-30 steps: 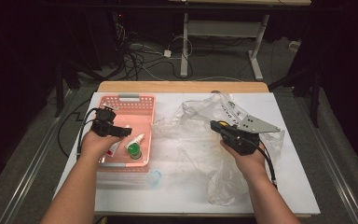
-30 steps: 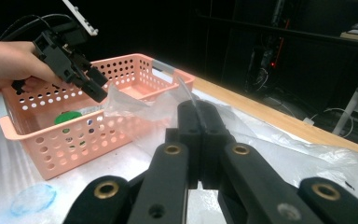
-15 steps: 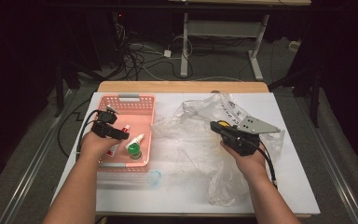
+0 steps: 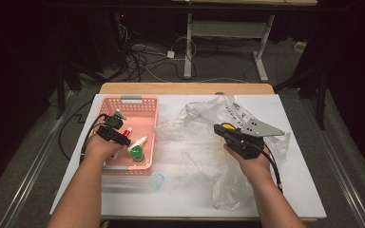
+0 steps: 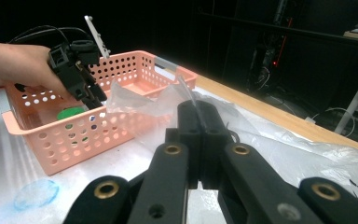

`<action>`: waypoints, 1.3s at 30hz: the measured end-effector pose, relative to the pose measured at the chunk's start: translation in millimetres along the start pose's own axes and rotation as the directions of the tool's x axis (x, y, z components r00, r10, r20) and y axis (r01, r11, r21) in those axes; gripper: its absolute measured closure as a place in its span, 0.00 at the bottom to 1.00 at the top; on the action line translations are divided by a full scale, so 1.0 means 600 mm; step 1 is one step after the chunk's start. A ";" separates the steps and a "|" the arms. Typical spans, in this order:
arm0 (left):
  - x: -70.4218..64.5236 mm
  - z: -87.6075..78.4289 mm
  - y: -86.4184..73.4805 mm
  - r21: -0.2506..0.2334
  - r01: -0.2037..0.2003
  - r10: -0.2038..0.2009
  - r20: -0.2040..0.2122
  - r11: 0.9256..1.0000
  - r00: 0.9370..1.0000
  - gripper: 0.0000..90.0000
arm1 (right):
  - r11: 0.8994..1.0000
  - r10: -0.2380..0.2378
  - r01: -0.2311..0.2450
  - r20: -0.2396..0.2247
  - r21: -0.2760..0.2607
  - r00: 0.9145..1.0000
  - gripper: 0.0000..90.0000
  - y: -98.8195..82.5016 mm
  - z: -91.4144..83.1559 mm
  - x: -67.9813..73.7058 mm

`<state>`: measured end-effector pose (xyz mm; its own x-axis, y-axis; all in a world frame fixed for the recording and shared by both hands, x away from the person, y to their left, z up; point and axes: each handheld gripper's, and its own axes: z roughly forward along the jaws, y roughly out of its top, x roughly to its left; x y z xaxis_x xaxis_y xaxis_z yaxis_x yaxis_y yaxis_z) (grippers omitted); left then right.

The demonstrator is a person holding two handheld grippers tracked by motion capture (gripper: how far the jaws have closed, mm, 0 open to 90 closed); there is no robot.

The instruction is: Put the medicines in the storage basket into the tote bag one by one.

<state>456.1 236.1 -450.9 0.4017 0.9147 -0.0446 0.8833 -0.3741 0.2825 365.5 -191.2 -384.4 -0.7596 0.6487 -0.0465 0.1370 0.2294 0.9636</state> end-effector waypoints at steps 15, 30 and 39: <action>-0.001 -0.002 -0.002 -0.016 -0.001 0.001 0.012 1.000 1.000 0.67 | 1.000 0.002 -0.002 -0.003 0.008 1.000 1.00 -0.003 0.002 0.002; -0.005 -0.002 -0.004 -0.028 -0.027 0.027 0.000 0.999 1.000 0.74 | 1.000 -0.006 0.006 -0.010 0.004 1.000 1.00 -0.002 0.001 0.002; -0.010 -0.002 -0.006 -0.040 -0.046 0.045 -0.017 0.998 0.999 0.74 | 1.000 0.001 -0.001 -0.009 -0.005 1.000 1.00 0.000 -0.004 0.000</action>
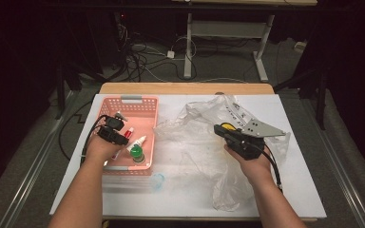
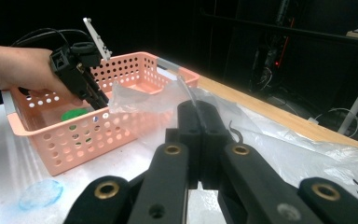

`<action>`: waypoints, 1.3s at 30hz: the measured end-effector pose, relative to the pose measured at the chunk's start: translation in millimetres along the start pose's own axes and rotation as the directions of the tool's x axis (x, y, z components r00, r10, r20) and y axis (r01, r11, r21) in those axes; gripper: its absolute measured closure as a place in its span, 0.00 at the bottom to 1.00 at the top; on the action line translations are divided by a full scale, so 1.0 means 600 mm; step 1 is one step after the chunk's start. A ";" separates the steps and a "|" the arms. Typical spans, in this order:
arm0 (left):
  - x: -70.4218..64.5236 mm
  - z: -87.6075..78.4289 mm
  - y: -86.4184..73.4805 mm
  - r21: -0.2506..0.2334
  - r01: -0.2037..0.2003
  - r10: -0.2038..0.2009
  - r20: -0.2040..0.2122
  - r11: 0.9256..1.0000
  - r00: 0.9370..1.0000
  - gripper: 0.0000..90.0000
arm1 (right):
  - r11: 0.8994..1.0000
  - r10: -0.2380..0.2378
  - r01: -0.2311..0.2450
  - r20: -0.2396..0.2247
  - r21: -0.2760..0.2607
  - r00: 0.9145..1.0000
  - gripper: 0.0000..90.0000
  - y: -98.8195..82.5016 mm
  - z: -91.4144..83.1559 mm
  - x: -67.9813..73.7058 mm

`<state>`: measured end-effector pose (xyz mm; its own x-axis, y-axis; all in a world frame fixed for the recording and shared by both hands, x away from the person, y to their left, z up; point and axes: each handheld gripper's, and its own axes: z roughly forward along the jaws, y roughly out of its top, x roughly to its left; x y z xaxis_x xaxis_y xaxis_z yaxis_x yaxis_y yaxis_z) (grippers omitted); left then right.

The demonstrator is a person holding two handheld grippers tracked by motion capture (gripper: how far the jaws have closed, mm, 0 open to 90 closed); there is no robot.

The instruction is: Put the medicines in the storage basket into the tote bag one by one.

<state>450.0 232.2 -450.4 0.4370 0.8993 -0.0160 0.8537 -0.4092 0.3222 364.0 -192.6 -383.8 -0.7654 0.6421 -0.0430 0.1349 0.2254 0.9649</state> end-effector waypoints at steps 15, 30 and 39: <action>-0.001 -0.029 -0.003 -0.121 0.008 -0.009 -0.006 0.993 1.000 0.74 | 1.000 0.009 -0.009 0.004 -0.013 1.000 1.00 0.001 -0.003 -0.004; -0.009 -0.069 -0.033 -0.327 0.021 -0.008 0.042 0.945 0.999 0.74 | 1.000 0.007 -0.007 -0.001 -0.015 1.000 1.00 0.001 -0.003 -0.001; -0.008 -0.101 -0.056 -0.461 0.059 -0.021 0.086 0.885 0.996 0.74 | 1.000 0.006 -0.006 0.001 -0.019 1.000 1.00 0.001 -0.005 -0.001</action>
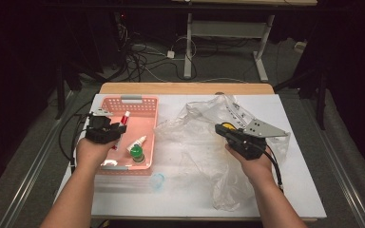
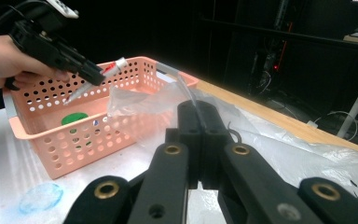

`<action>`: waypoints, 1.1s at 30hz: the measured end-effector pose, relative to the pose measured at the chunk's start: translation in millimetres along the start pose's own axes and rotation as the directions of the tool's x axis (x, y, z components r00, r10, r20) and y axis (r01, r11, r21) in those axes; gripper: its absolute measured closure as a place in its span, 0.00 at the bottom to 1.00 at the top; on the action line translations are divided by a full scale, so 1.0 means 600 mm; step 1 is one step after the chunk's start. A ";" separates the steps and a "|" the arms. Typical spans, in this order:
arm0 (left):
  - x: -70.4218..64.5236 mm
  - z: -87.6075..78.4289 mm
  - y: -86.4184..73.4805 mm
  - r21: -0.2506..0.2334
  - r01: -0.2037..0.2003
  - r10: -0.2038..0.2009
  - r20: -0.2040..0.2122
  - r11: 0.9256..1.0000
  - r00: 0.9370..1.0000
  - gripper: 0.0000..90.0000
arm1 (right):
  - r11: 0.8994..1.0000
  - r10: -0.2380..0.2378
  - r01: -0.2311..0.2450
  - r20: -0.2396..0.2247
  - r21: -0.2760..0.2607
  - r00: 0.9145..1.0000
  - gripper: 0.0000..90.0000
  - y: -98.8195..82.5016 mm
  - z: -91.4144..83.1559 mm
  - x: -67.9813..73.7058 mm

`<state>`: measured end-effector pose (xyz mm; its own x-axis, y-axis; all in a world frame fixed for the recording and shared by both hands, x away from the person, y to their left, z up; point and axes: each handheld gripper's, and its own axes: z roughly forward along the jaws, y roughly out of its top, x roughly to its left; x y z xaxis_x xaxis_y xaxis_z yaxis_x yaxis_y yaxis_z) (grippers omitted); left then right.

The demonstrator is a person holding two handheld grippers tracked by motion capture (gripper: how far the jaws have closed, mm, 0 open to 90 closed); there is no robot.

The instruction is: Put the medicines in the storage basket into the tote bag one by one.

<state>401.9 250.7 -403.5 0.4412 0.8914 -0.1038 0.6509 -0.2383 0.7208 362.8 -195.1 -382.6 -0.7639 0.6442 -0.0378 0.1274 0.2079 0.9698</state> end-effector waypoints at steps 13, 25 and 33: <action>-0.016 -0.029 -0.023 -0.125 -0.007 0.010 0.021 0.992 1.000 0.74 | 1.000 -0.008 0.008 -0.002 0.004 1.000 1.00 -0.001 0.000 0.004; -0.026 -0.059 -0.056 -0.205 -0.007 0.011 0.018 0.979 1.000 0.74 | 1.000 -0.003 0.003 -0.001 0.002 1.000 1.00 -0.001 -0.004 0.004; -0.034 -0.060 -0.063 -0.221 -0.031 0.039 0.032 0.975 0.999 0.74 | 1.000 -0.007 0.007 0.000 0.011 1.000 1.00 -0.005 -0.001 0.006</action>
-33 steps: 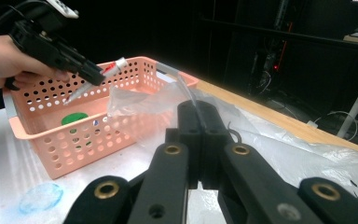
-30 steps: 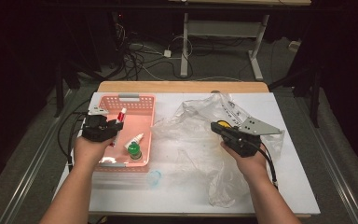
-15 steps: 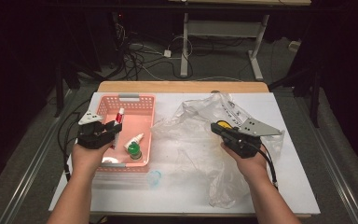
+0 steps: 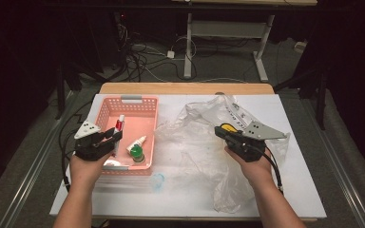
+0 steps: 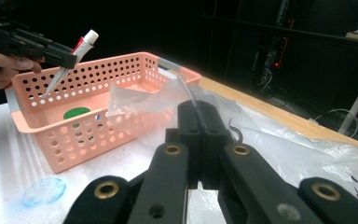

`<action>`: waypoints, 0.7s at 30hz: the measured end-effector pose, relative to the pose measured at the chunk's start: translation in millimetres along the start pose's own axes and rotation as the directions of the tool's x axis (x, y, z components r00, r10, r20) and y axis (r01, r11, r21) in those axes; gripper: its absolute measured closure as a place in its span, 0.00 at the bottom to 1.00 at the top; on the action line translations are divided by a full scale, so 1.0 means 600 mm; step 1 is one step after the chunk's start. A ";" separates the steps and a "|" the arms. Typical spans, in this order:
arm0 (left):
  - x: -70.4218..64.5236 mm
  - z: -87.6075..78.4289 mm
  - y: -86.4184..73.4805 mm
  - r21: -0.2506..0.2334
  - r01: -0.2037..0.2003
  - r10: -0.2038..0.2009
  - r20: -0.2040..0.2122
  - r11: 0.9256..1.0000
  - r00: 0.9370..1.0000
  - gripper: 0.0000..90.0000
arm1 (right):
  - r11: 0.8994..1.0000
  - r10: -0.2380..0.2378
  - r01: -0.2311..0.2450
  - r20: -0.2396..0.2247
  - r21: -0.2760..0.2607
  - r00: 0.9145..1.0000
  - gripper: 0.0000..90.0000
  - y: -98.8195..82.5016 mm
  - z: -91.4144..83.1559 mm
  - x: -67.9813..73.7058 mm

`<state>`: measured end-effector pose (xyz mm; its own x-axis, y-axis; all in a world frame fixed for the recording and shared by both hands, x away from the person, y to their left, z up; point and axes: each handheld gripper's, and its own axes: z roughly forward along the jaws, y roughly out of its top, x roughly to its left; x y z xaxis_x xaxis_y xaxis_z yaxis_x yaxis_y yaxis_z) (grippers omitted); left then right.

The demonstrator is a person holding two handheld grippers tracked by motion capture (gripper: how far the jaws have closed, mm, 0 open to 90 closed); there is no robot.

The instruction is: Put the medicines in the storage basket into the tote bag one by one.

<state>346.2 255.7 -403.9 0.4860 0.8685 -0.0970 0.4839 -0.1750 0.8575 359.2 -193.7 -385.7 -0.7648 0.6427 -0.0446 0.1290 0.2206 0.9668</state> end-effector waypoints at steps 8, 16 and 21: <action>-0.025 -0.008 0.015 -0.048 -0.014 0.016 0.045 0.999 0.999 0.74 | 1.000 0.004 -0.004 0.005 0.004 1.000 1.00 -0.002 0.000 0.000; -0.050 -0.011 0.027 -0.061 -0.031 0.035 0.073 0.998 0.997 0.74 | 1.000 0.000 0.000 0.005 -0.004 1.000 1.00 0.000 -0.003 -0.001; -0.069 -0.012 0.033 -0.073 -0.042 0.049 0.098 0.996 0.994 0.75 | 1.000 -0.001 0.001 0.006 -0.009 1.000 1.00 0.002 -0.004 0.000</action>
<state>330.5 219.8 -379.1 0.5781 0.8094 -0.1035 0.4084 -0.1772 0.8954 357.9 -195.2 -383.8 -0.7611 0.6469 -0.0473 0.1227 0.2151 0.9689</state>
